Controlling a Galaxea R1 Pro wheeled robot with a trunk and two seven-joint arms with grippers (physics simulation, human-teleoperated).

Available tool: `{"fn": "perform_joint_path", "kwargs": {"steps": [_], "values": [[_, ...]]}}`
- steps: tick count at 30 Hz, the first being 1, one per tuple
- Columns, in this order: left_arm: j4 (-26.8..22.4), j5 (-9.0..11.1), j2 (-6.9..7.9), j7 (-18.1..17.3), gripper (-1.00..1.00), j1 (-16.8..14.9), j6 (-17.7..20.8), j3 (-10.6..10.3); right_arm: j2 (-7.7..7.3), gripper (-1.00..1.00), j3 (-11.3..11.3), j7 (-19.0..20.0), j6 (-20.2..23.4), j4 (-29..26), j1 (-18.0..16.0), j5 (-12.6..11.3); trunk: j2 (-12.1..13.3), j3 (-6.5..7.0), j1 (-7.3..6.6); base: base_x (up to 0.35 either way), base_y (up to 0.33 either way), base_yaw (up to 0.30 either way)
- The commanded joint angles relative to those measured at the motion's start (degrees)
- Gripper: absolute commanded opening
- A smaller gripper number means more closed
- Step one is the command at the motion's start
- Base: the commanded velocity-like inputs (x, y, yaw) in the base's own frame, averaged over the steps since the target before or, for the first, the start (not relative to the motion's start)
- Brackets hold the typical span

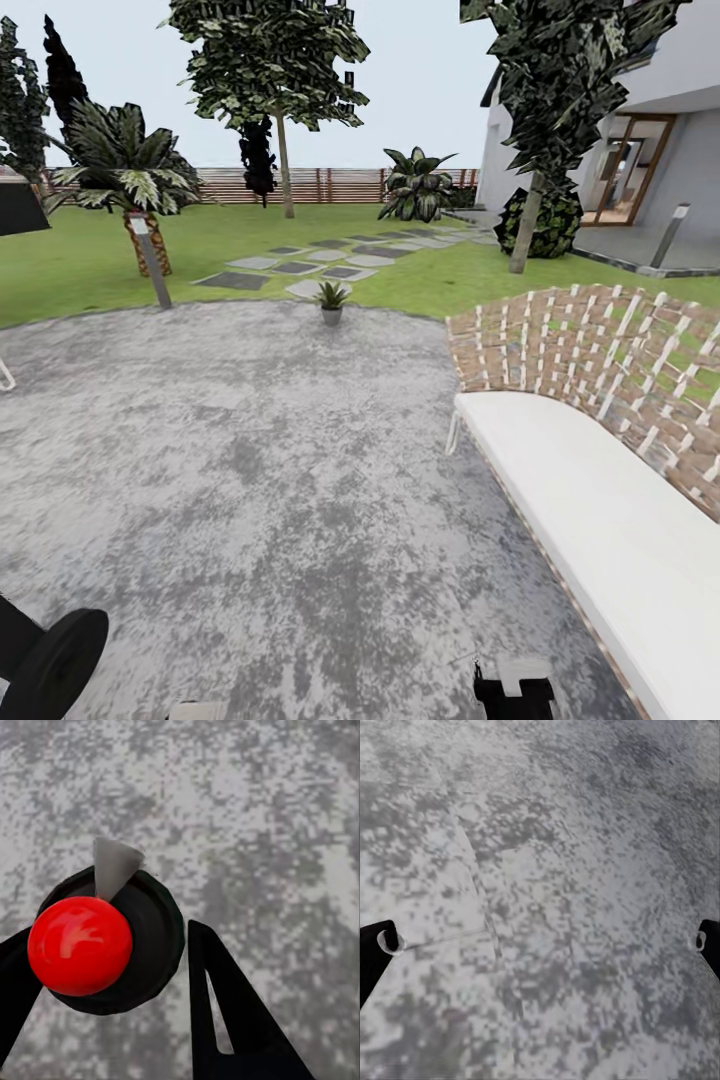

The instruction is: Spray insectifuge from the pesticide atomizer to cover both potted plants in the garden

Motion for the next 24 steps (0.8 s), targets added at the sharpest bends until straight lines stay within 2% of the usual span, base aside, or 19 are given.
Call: {"fn": "perform_joint_path", "kwargs": {"steps": [1, 12, 18, 24], "values": [[0.1, -0.6, 0.00, 0.2, -1.00, 0.0, -0.2, 0.3, 0.01, 1.00, -0.4, -0.3, -0.1, 0.0, 0.0, 0.6, 0.0, -0.05, 0.02, 0.340, 0.000, 0.000], [0.1, -0.6, 0.00, 0.2, -1.00, 0.0, -0.2, 0.3, 0.01, 1.00, -0.4, -0.3, -0.1, 0.1, 0.0, 0.5, 0.0, -0.05, 0.02, 0.340, 0.000, 0.002], [0.1, -0.6, 0.00, 0.3, -1.00, 0.0, -0.2, 0.3, 0.02, 1.00, -0.4, -0.3, -0.1, 0.1, 0.0, 0.5, 0.0, -0.05, 0.02, 0.340, 0.000, 0.153], [0.1, -0.6, 0.00, 0.3, -1.00, 0.0, -0.2, 0.3, 0.01, 1.00, -0.4, -0.3, -0.1, 0.1, 0.0, 0.5, 0.0, -0.05, 0.02, 0.340, 0.000, 0.016]]}}
